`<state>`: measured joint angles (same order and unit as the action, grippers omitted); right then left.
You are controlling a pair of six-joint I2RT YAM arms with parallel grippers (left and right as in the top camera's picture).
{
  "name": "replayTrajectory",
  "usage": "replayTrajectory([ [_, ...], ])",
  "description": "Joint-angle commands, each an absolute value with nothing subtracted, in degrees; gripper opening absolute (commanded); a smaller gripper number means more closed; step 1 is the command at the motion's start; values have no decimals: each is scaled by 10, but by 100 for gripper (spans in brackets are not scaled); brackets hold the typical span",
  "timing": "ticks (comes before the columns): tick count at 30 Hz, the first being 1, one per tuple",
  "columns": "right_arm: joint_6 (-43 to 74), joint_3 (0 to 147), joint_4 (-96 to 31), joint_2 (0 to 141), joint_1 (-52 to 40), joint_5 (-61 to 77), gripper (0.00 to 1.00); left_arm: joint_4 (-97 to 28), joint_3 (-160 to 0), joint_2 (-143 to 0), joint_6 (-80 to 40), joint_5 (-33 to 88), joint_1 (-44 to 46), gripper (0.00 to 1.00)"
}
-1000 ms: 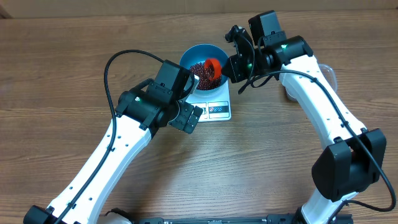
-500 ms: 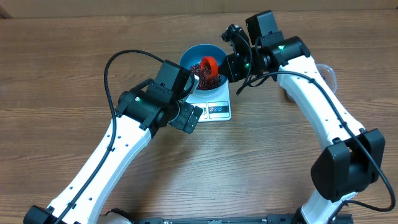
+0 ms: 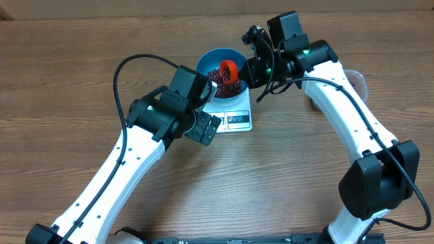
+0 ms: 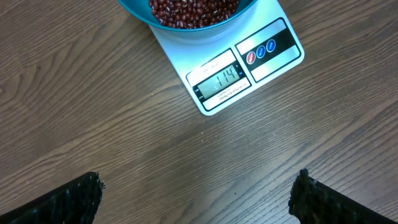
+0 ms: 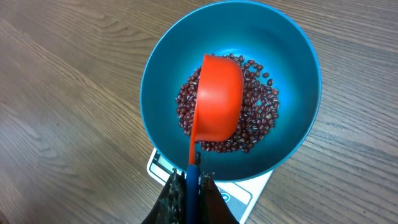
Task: Scoop item into bowl and weigh 150g on scale
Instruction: 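Hold the scoop over the bowl, shaking out remaining beans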
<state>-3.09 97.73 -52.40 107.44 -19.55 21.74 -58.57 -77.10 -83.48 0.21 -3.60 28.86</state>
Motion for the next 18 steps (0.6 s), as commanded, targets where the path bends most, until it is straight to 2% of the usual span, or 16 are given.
replayTrajectory([
  [1,16,995,-517,1074,-196,189,4,-585,-769,-828,11,-29,289,100],
  [4,15,995,-517,1074,-196,190,4,-585,-769,-828,11,-29,289,100],
  [8,-105,995,-542,1074,-204,241,4,-585,-769,-828,11,-29,289,100],
  [12,-39,995,-533,1074,-205,189,4,-585,-769,-828,11,-29,289,99],
  [18,-32,995,-532,1074,-205,191,4,-585,-769,-828,11,-29,289,100],
])
